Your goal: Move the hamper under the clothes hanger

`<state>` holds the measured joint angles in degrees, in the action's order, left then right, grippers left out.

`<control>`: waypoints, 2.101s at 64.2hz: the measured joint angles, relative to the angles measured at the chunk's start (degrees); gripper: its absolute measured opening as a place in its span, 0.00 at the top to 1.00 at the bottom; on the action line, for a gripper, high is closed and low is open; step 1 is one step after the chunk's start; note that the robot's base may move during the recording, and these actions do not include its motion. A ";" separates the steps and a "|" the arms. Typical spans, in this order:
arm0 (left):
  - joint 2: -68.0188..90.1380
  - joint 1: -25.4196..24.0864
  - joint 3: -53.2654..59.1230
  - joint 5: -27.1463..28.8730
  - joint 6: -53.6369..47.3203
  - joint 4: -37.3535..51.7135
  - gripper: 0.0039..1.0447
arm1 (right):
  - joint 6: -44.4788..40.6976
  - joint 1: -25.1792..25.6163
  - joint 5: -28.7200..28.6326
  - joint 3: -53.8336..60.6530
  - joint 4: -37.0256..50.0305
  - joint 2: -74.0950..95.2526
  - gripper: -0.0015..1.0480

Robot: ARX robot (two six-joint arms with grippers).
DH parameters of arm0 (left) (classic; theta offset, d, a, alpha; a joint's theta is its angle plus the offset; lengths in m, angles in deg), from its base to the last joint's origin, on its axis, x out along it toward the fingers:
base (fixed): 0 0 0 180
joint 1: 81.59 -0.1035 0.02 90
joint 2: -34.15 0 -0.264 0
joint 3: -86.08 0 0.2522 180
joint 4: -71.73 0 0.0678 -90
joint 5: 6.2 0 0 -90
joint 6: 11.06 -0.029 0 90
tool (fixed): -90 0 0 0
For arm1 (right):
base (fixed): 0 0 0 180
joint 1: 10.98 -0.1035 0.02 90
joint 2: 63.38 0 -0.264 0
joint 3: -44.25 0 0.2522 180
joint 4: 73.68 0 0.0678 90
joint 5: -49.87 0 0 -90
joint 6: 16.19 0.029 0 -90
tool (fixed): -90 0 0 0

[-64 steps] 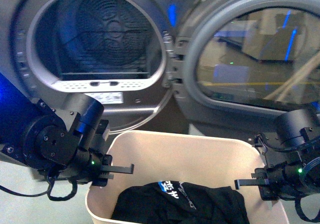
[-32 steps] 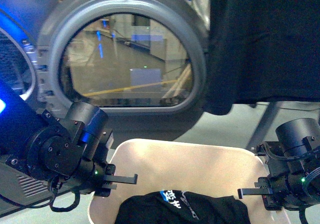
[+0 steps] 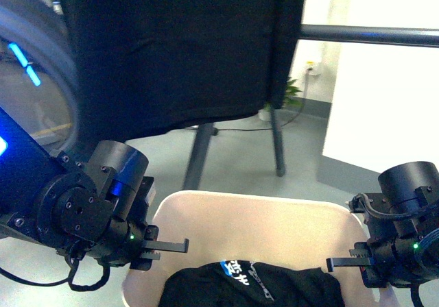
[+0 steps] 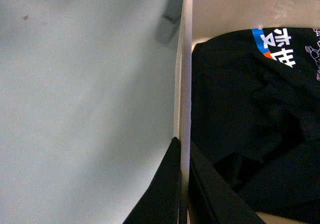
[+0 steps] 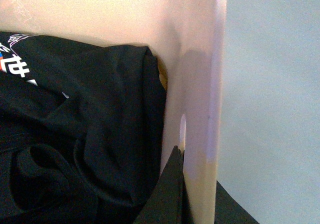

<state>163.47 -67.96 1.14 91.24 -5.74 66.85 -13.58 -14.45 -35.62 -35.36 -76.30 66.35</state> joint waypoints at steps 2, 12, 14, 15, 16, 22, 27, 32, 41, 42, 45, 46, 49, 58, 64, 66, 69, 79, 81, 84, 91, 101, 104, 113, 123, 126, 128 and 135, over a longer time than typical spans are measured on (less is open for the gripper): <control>0.00 0.00 0.02 0.02 0.00 0.00 0.96 | 0.02 0.02 -0.04 0.00 0.00 0.00 0.98; 0.00 0.04 0.02 0.02 0.04 0.00 0.96 | -0.02 0.07 0.00 0.00 0.02 0.00 0.98; 0.00 0.04 0.02 0.11 0.02 0.00 0.96 | 0.00 0.04 -0.07 0.00 0.02 0.00 0.98; 0.00 0.04 0.02 0.11 0.02 0.00 0.96 | 0.02 0.02 -0.07 0.00 0.00 0.00 0.98; 0.00 0.04 0.02 0.09 0.02 0.00 0.96 | 0.00 0.02 -0.09 0.02 0.00 0.02 0.98; 0.00 0.04 0.02 0.02 0.04 0.00 0.96 | 0.00 0.04 -0.02 0.02 0.00 0.02 0.98; 0.00 0.04 0.02 -0.04 0.04 0.00 0.96 | 0.00 0.07 0.09 0.02 0.02 0.02 0.98; 0.00 0.04 0.00 0.04 0.04 0.00 0.96 | 0.00 0.07 -0.07 0.02 0.00 0.02 0.98; 0.04 0.57 -0.13 -0.35 0.02 0.02 0.96 | 0.02 0.66 0.13 0.02 0.00 0.00 0.98; 0.04 0.70 -0.15 -0.46 0.02 0.02 0.96 | 0.00 0.79 0.17 0.02 0.00 0.02 0.98; 0.04 1.29 -0.17 -1.18 0.04 0.02 0.96 | 0.00 1.44 0.63 0.02 0.00 0.00 0.98; 0.04 1.55 -0.15 -1.31 0.04 0.02 0.96 | 0.00 1.66 0.83 0.02 0.00 0.02 0.98; 0.04 1.79 -0.15 -1.44 0.07 0.02 0.96 | -0.02 1.79 0.98 0.02 0.00 0.02 0.98; 0.04 1.27 -0.15 -0.39 0.15 0.00 0.96 | -0.04 1.07 0.24 0.02 0.00 0.02 0.98; 0.04 0.39 -0.13 0.13 0.15 0.00 0.96 | -0.02 0.22 -0.07 0.02 0.00 0.02 0.98; 0.04 0.11 -0.13 0.15 0.15 0.00 0.96 | -0.02 -0.09 -0.09 0.02 0.00 0.02 0.98; 0.04 -0.22 -0.13 0.37 0.15 0.00 0.96 | 0.00 -0.52 -0.28 0.02 0.00 0.02 0.98; 0.04 -0.33 -0.11 0.13 0.15 0.00 0.96 | 0.00 -0.55 -0.22 0.02 0.00 0.02 0.98; 0.04 -0.28 -0.11 0.09 0.15 0.00 0.96 | 0.00 -0.42 -0.07 0.02 0.00 0.02 0.98; 0.04 -0.02 -0.11 0.07 0.15 0.00 0.96 | 0.00 -0.17 0.02 0.02 0.00 0.02 0.98; 0.04 0.35 -0.11 -0.15 0.15 0.00 0.96 | 0.00 0.26 0.13 0.02 0.00 0.02 0.98; 0.04 0.35 -0.11 -0.09 0.17 0.00 0.96 | -0.02 0.33 0.04 0.02 0.00 0.02 0.98; 0.04 0.33 -0.11 0.00 0.17 0.00 0.96 | -0.02 0.24 0.04 0.02 0.00 0.02 0.98; 0.04 0.20 -0.11 0.11 0.17 0.00 0.96 | 0.00 0.04 0.02 0.02 0.00 0.02 0.98; 0.04 0.20 -0.11 0.13 0.17 0.00 0.96 | 0.00 0.07 0.04 0.02 0.00 0.02 0.98; 0.07 0.44 -0.52 2.34 1.95 -1.53 0.96 | 0.13 0.09 -0.09 0.02 -0.02 0.02 0.98; 0.33 0.72 -1.44 4.96 3.80 -4.24 0.96 | 1.05 0.24 -2.34 -0.15 -0.90 0.02 0.98; 1.42 1.20 -2.82 9.99 9.64 -7.39 0.96 | 3.08 0.42 -7.85 -1.16 -2.49 0.46 0.98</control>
<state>164.89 -66.76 -1.68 101.23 3.90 59.47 -10.50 -14.03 -43.47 -36.51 -78.79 66.81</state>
